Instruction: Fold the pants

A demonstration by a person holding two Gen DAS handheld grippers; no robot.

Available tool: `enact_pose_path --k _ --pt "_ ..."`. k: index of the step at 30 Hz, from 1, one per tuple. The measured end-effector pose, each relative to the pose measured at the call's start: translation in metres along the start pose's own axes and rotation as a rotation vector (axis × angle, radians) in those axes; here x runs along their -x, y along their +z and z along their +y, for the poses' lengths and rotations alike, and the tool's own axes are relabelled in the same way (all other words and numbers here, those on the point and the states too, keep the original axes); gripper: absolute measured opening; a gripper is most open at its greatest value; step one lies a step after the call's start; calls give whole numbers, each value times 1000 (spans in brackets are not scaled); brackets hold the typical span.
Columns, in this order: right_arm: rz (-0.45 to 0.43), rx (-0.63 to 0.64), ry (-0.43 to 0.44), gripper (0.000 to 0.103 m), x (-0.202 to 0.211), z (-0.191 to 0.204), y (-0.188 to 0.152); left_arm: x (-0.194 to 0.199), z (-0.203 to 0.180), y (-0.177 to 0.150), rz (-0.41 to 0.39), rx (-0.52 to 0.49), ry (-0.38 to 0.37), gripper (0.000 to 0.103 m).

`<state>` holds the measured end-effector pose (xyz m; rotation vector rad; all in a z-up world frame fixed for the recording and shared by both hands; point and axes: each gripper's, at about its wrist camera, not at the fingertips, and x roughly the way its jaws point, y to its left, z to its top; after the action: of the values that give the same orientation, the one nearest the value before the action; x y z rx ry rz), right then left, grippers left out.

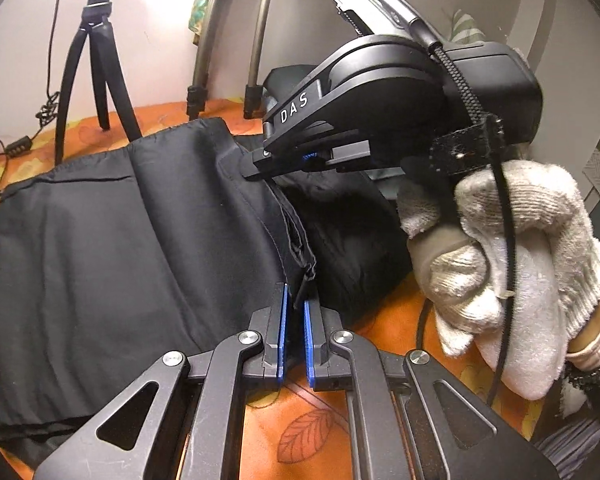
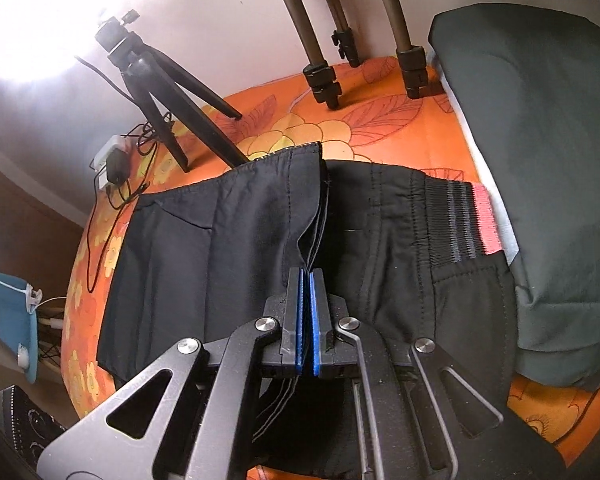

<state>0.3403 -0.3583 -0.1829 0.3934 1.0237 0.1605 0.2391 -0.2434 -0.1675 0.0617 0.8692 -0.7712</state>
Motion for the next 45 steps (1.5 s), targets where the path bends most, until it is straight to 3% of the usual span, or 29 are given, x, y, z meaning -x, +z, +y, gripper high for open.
enact_pose_path --k 2,6,16,18,21,27,28,30,39,45 --pt "-1 -1 -16 3 0 -1 0 4 -1 0 1 -5 0 6" --pt "-1 12 -64 2 -1 -4 -2 21 2 1 -6 -14 24 18" --pt "-46 55 -123 1 14 -4 -3 80 53 -15 -56 43 160 18" --pt "-68 67 -122 1 21 3 -2 89 67 -23 -62 61 202 18" --pt "-96 107 -90 1 28 20 -3 100 87 -32 -65 110 246 32" --pt "-63 203 -19 1 15 61 -15 113 123 -47 -68 193 319 33" --pt "-57 217 -14 1 13 68 -17 113 129 -48 -65 205 328 37" --pt "-40 253 5 1 5 84 -23 114 137 -51 -67 226 339 46" --pt "40 308 50 5 -28 126 -37 109 180 -63 -46 353 293 52" --pt "51 327 57 22 -40 144 -43 103 186 -65 -52 361 256 52"
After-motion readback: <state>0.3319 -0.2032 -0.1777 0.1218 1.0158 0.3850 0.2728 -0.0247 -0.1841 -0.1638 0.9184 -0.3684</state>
